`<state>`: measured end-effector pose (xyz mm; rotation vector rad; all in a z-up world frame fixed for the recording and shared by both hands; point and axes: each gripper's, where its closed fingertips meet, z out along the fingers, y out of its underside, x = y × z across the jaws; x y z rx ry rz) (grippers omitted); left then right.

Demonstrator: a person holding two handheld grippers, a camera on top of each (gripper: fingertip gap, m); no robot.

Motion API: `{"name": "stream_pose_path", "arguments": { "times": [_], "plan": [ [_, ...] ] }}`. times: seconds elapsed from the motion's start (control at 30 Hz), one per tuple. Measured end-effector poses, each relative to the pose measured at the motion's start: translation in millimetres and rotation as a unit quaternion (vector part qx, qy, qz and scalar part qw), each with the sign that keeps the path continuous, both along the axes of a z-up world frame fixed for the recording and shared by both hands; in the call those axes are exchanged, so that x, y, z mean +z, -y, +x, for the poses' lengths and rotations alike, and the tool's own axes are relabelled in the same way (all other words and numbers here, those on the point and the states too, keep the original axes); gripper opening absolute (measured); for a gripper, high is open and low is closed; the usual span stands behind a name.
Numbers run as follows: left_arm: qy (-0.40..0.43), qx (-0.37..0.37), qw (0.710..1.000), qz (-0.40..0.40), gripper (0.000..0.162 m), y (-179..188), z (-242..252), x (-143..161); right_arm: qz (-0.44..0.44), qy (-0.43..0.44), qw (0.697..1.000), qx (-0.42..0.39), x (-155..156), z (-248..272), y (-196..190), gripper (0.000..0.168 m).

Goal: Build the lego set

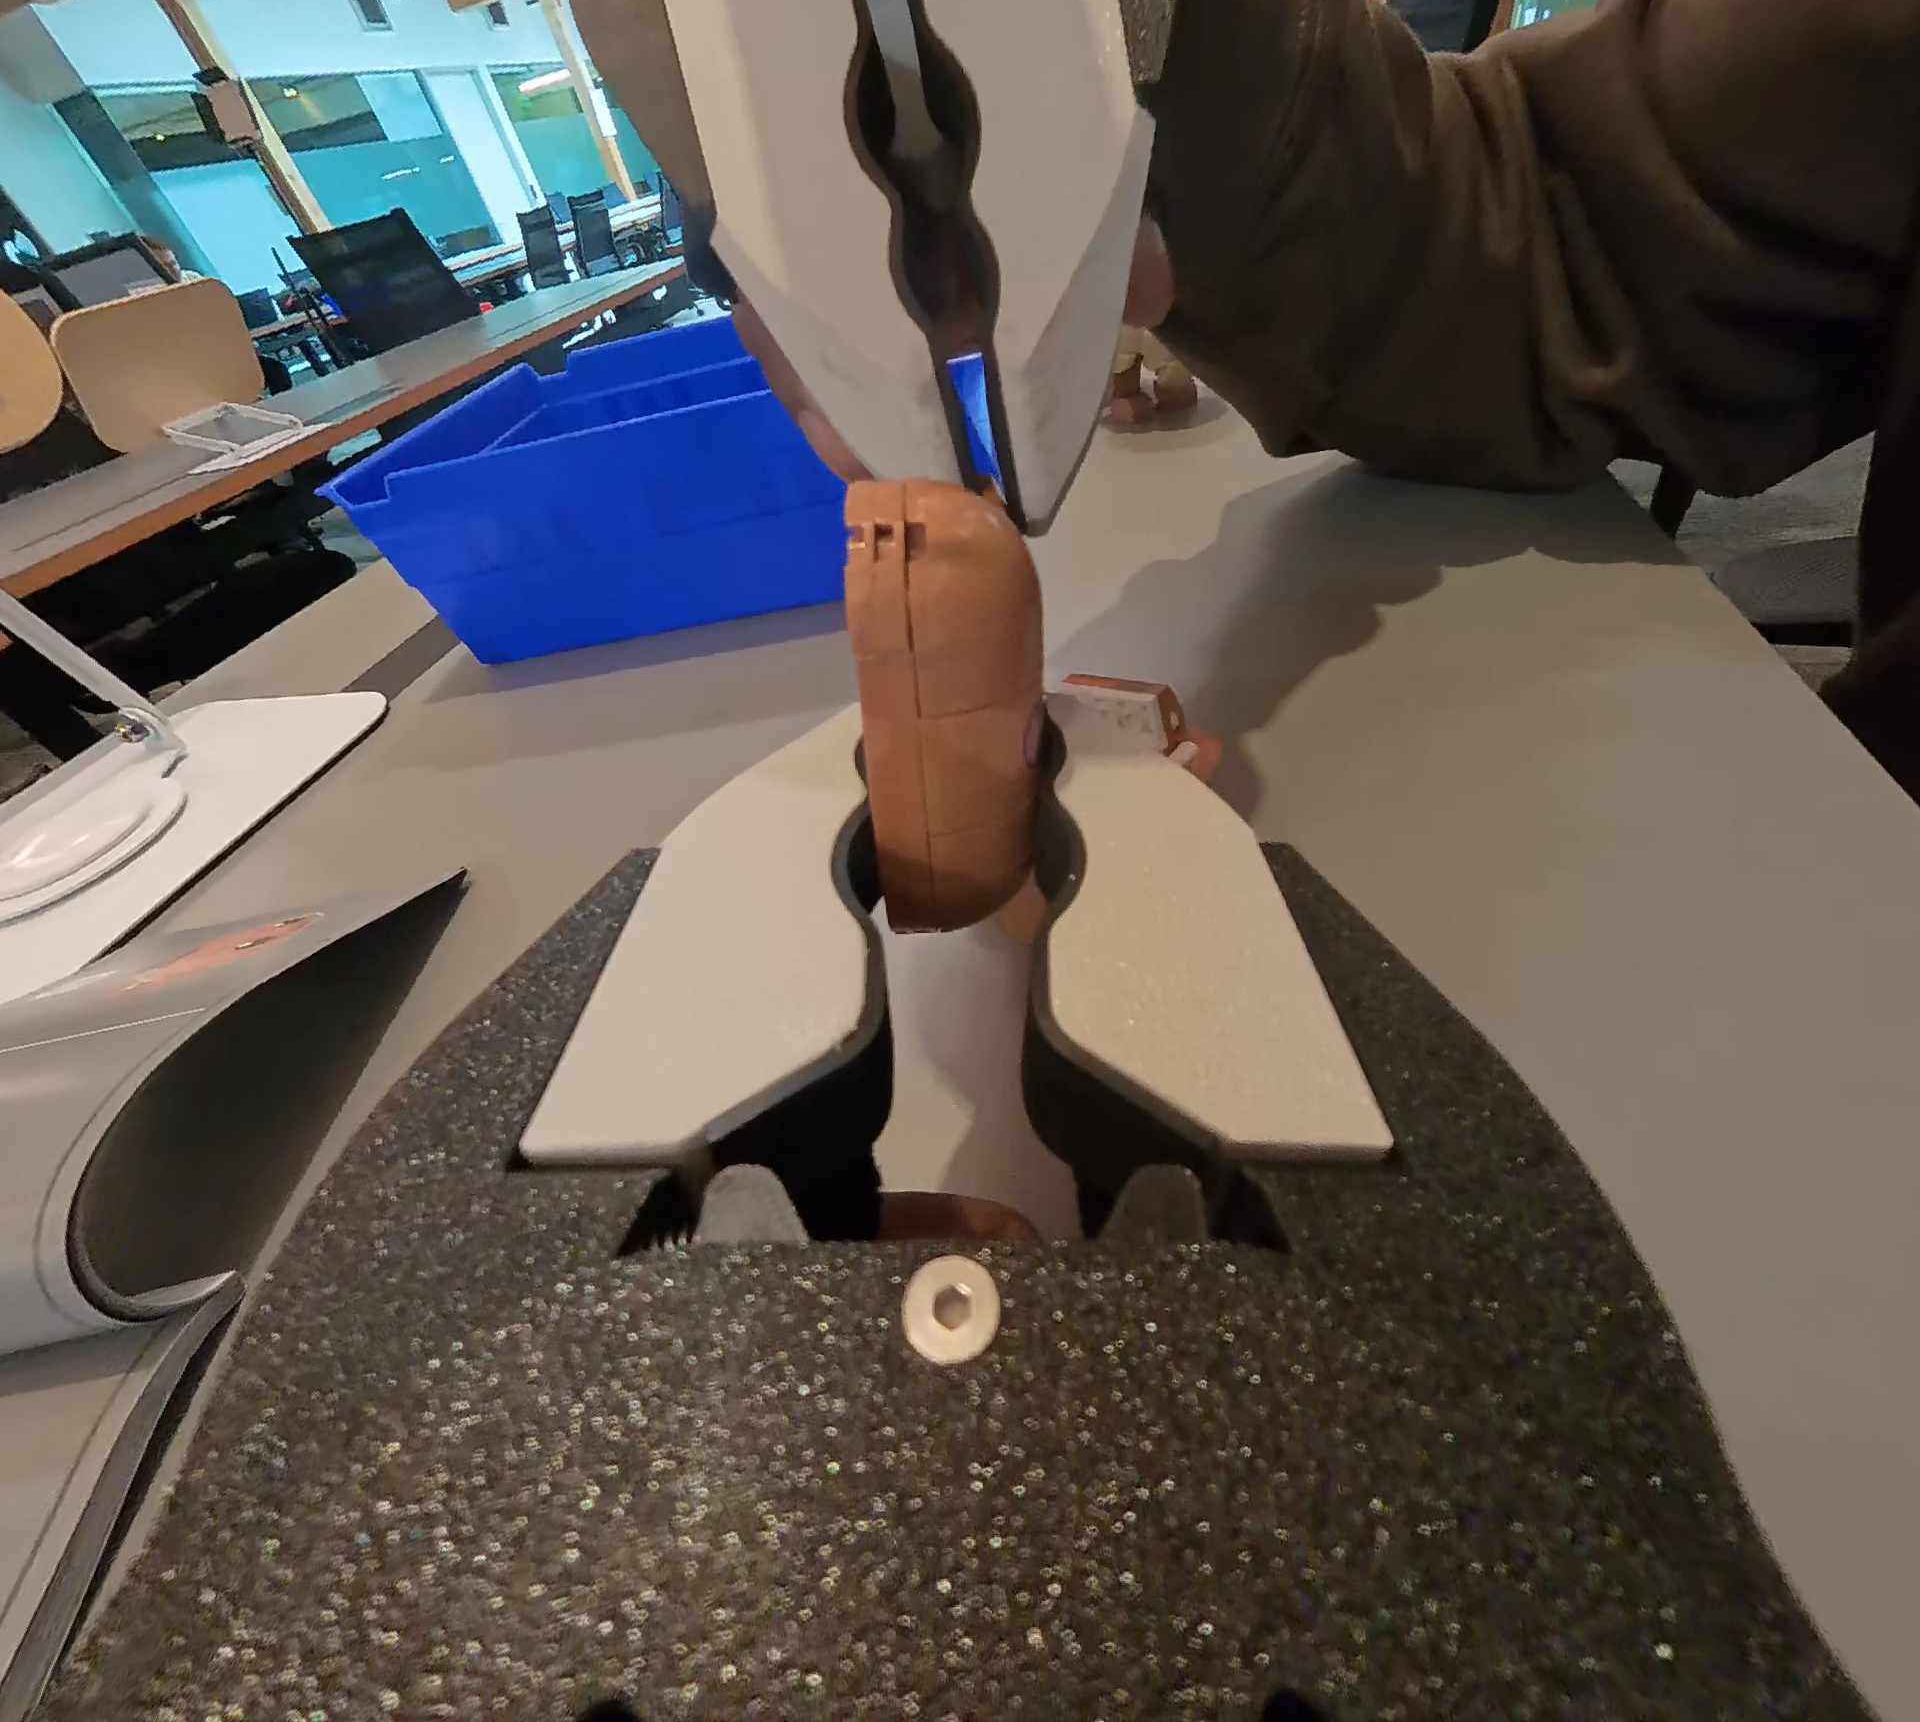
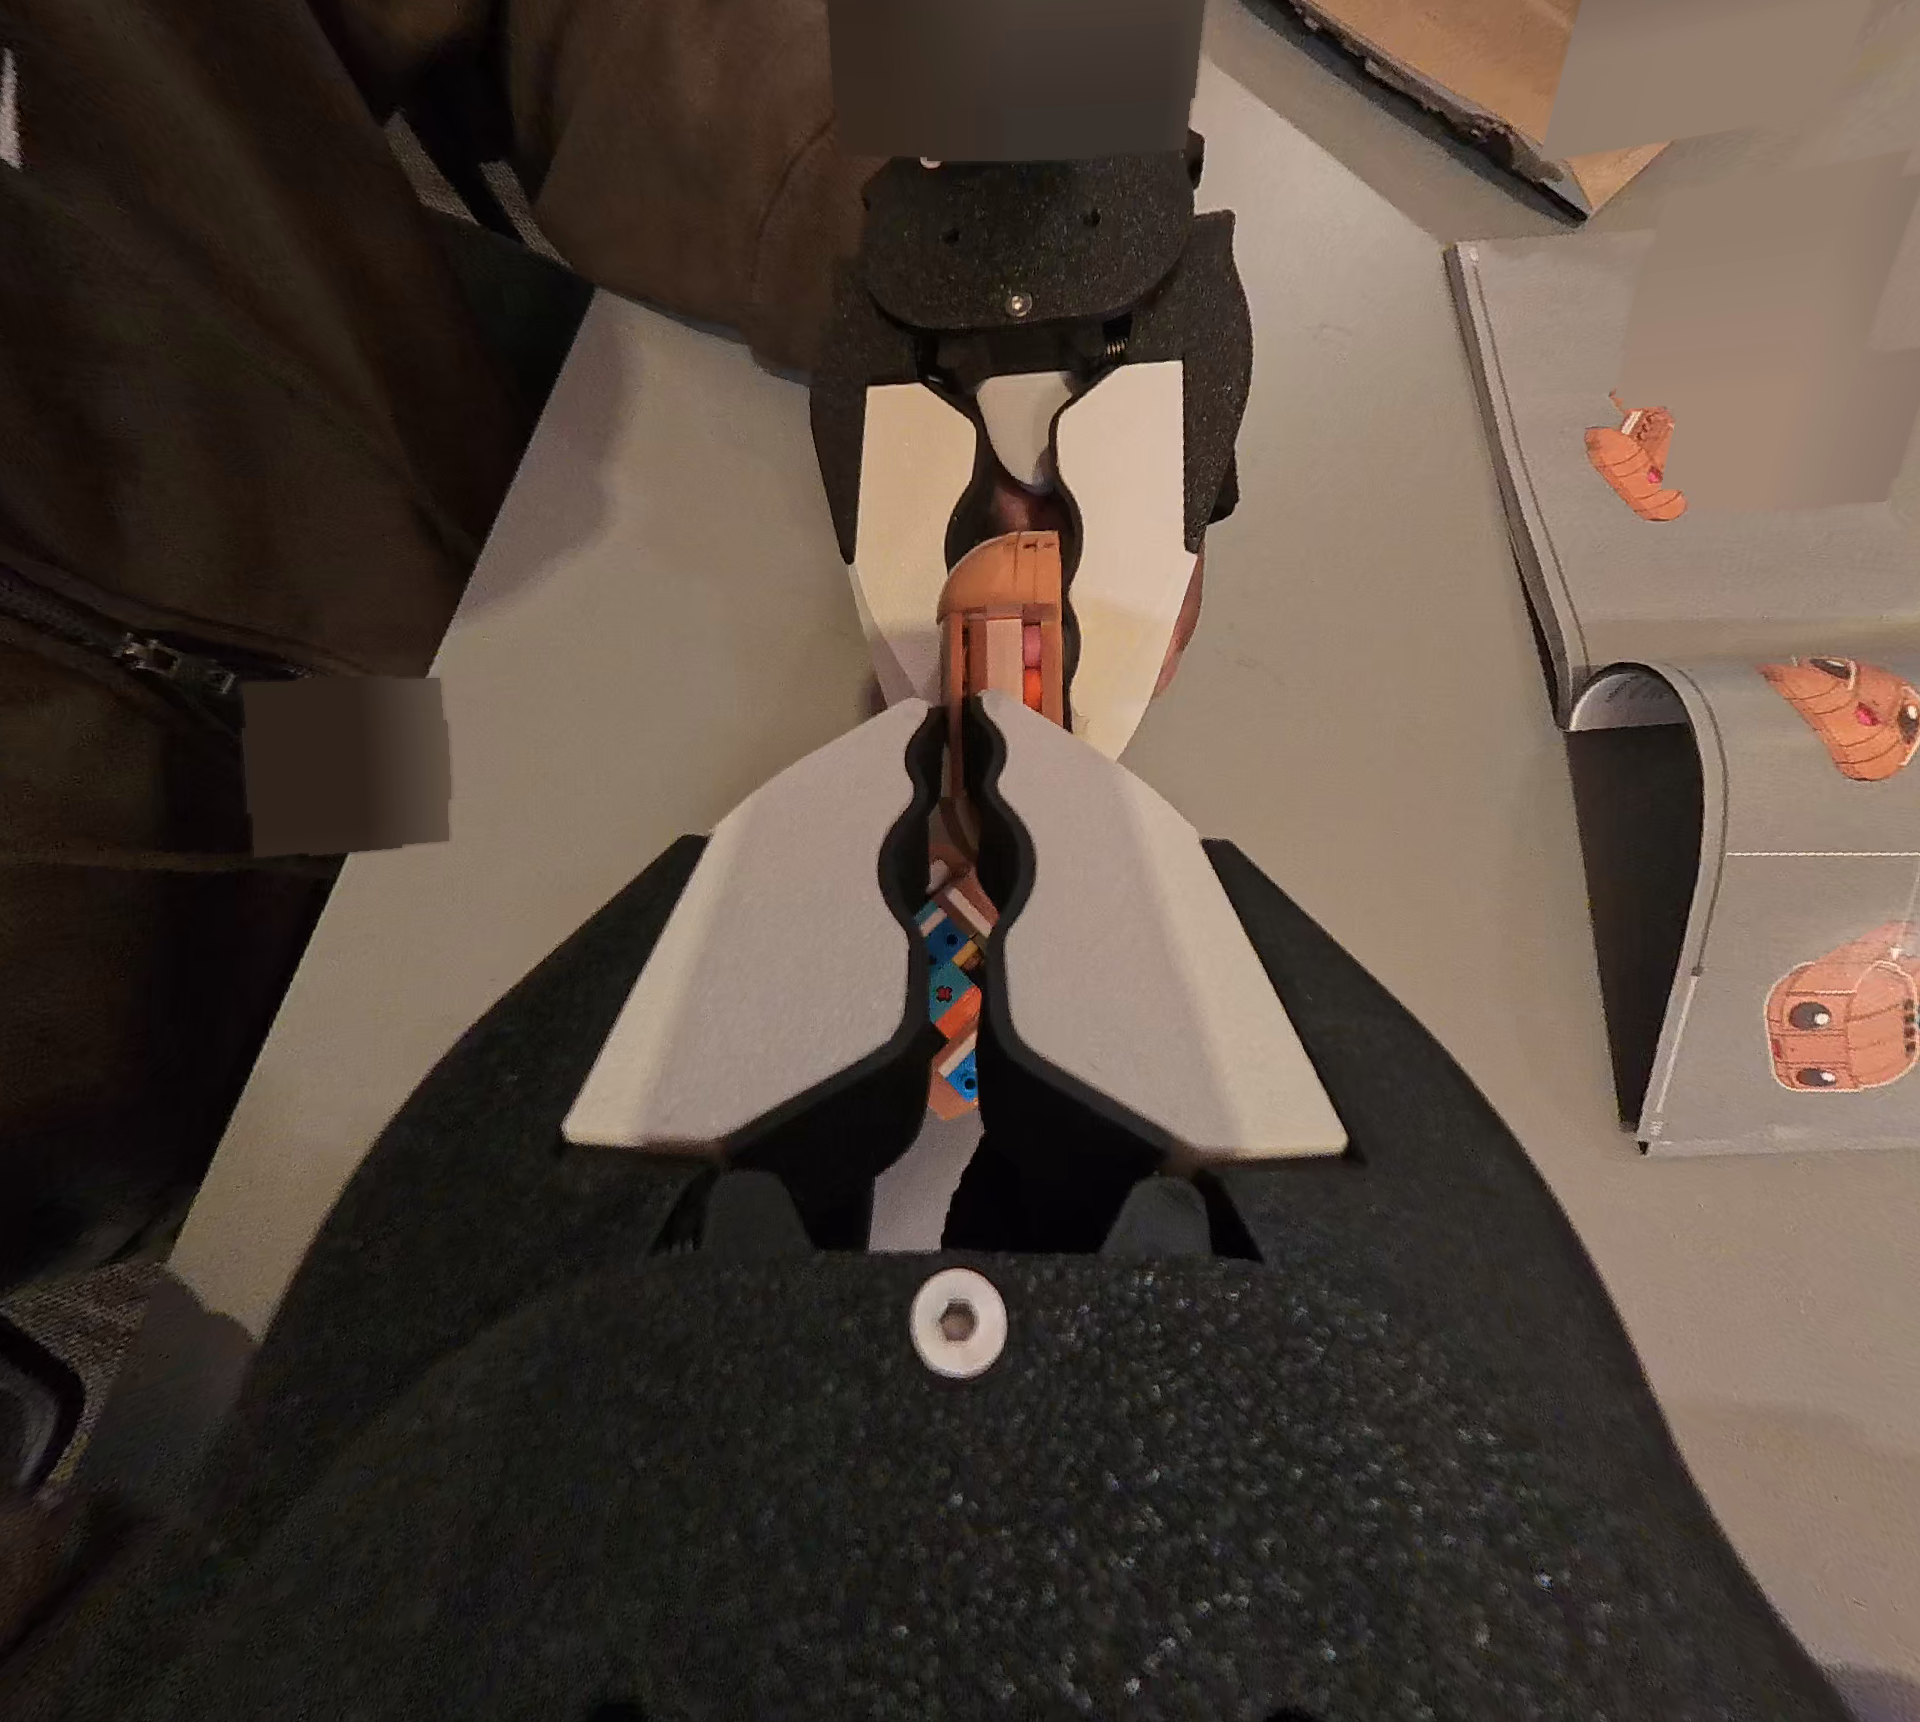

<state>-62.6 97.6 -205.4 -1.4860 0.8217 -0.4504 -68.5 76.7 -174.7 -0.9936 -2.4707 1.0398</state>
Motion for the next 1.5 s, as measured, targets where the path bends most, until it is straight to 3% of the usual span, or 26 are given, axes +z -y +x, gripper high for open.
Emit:
{"name": "stream_pose_path", "arguments": {
  "times": [0.3,0.73,1.1,1.5],
  "plan": [
    [-0.017,0.009,1.000,0.017,0.024,-0.2,-0.4,0.8,0.005,-0.003,1.000,0.005,0.5,1.3,1.4,0.004],
    [-0.051,0.062,0.988,0.135,0.025,4.1,-7.5,29.7,0.058,-0.144,0.987,0.031,38.9,3.6,5.0,0.019],
    [-0.138,0.135,0.961,0.199,0.025,-0.1,-17.5,33.8,0.179,-0.202,0.963,0.019,30.5,-4.6,8.7,0.016],
    [-0.160,0.151,0.954,0.202,0.025,-2.2,-19.7,30.8,0.189,-0.204,0.961,0.004,21.1,-5.0,10.6,0.006]
  ]
}}
